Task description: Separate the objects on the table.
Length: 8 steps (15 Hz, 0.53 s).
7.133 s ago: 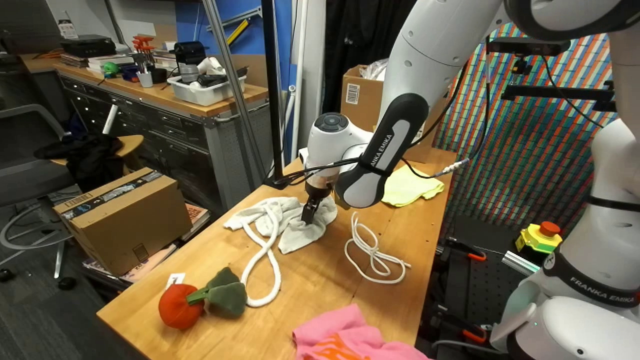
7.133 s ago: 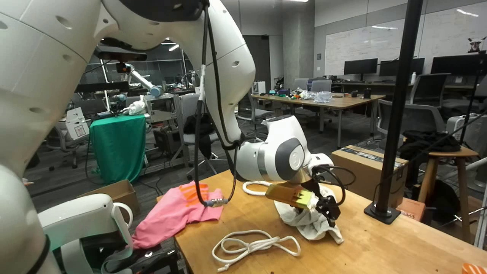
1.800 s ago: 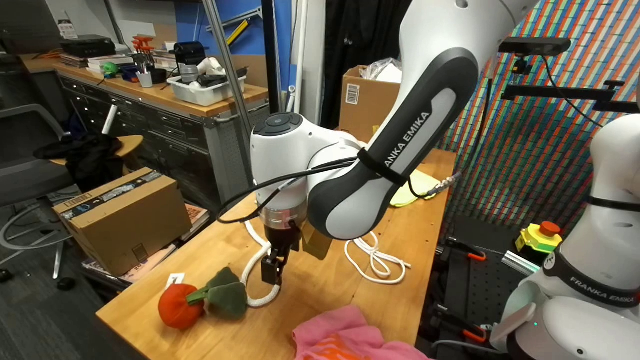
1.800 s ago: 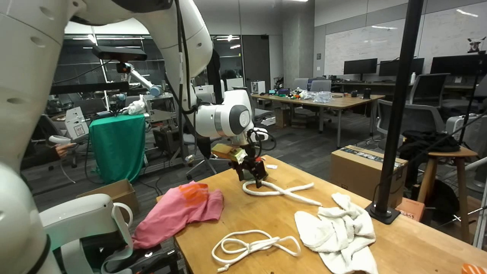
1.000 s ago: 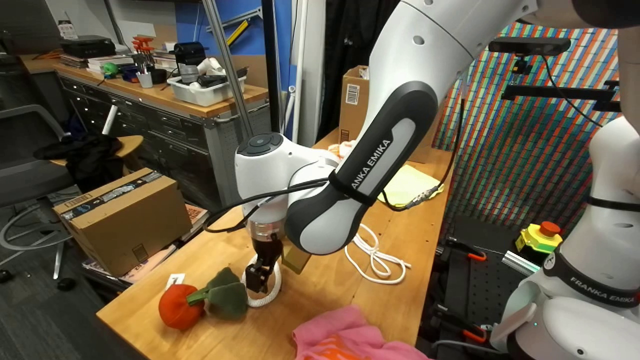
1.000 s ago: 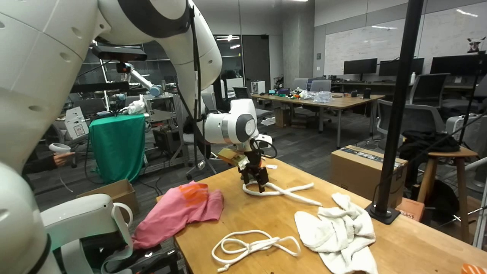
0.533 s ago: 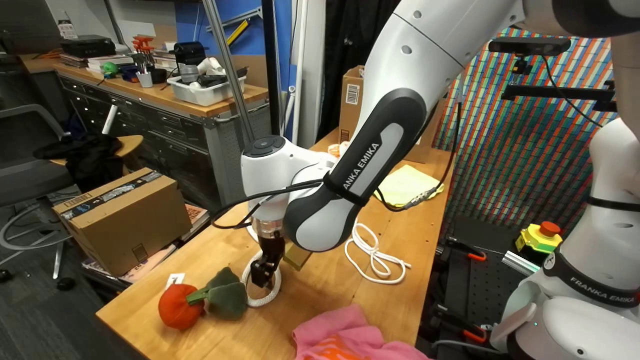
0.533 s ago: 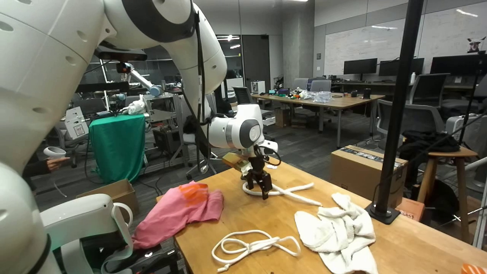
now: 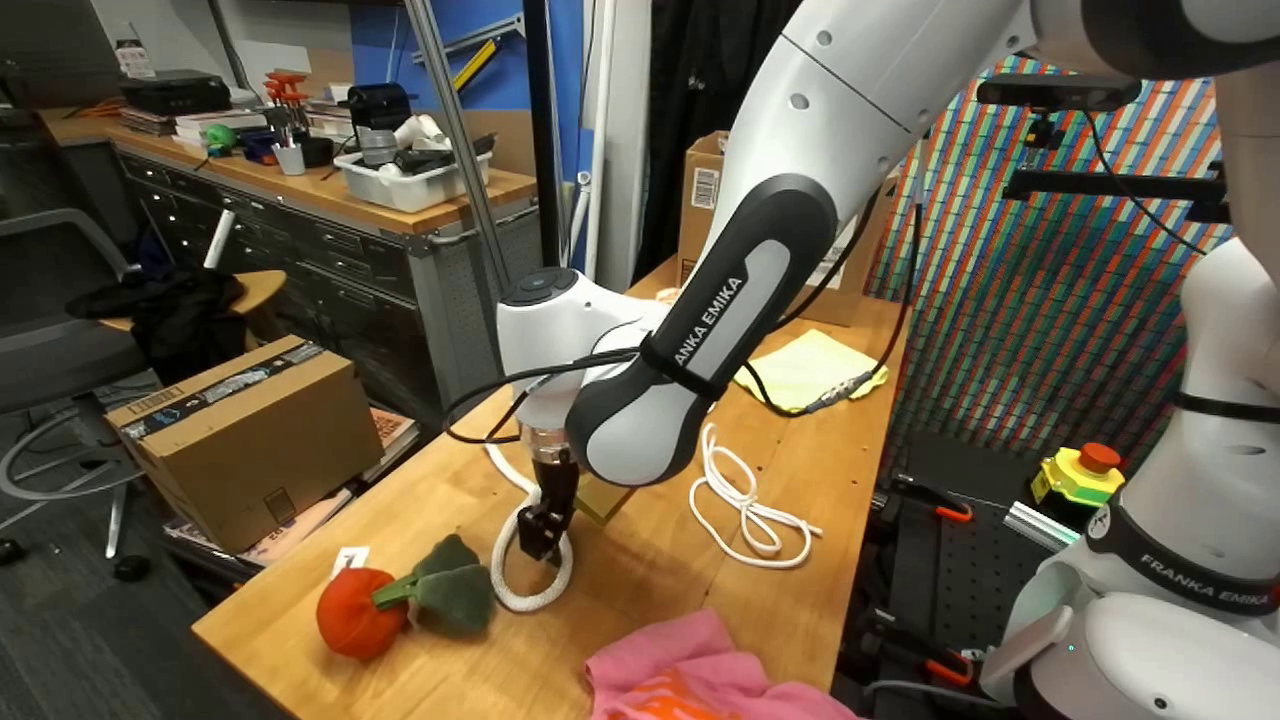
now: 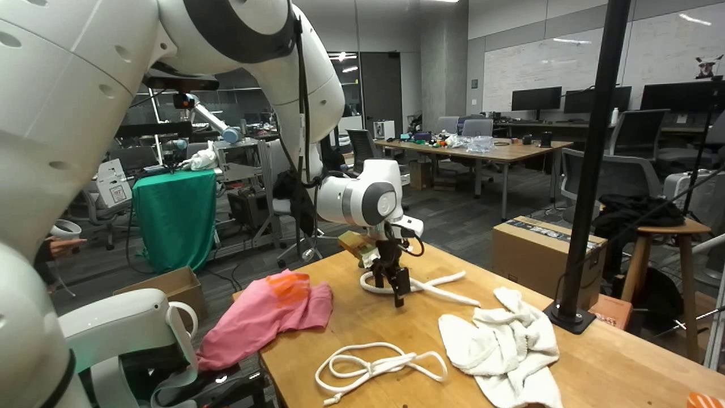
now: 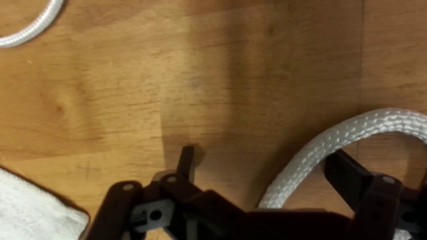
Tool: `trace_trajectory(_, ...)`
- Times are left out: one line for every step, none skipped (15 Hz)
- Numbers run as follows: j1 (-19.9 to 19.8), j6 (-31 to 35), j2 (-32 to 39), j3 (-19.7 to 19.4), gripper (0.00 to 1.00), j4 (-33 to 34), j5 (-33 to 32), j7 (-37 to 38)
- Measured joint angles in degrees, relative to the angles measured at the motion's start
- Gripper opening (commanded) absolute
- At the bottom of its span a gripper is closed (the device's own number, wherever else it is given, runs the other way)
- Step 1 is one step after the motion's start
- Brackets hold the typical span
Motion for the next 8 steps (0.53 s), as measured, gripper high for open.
trace_trajectory(-0.22, -0.16, -0.06, 0.05, 1.00, -0.12, 0.33, 0.00)
trace_trajectory(-0.34, -0.29, -0.15, 0.06, 1.00, -0.25, 0.52, 0.00)
trace_trajectory(-0.41, -0.31, -0.25, 0.06, 1.00, -0.42, 0.57, 0.00)
trace_trajectory(-0.43, -0.31, -0.38, 0.05, 1.00, -0.63, 0.57, 0.00)
trace_trajectory(-0.43, -0.31, -0.56, 0.00, 1.00, -0.92, 0.57, 0.00)
trace_trajectory(-0.45, -0.32, -0.75, -0.06, 1.00, -1.22, 0.57, 0.00)
trace_trajectory(-0.53, -0.37, -1.01, -0.12, 1.00, -1.64, 0.57, 0.00)
trace_trajectory(-0.69, -0.46, -1.23, -0.17, 1.00, -2.01, 0.57, 0.00)
